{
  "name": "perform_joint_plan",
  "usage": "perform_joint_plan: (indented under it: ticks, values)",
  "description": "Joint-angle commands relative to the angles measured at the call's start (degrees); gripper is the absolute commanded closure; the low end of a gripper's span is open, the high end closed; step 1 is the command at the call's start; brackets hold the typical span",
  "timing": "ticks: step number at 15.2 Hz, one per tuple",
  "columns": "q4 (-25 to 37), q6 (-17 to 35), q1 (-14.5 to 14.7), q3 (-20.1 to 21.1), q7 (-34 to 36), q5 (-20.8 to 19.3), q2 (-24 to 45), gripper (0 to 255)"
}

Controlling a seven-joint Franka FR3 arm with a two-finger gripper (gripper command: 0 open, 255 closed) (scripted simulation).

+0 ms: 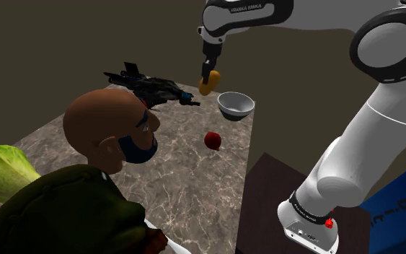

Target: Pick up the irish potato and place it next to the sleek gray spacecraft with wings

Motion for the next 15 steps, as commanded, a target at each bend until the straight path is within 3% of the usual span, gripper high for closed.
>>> perform_joint_plan:
  ticks: [1, 15]
  values:
    - [-1.2, 1.5, -0.1, -0.1, -0.1, 0.0, 0.3, 255]
    - [-9.2, 11.9, -0.1, -0.1, -0.1, 0.3, 2.6, 255]
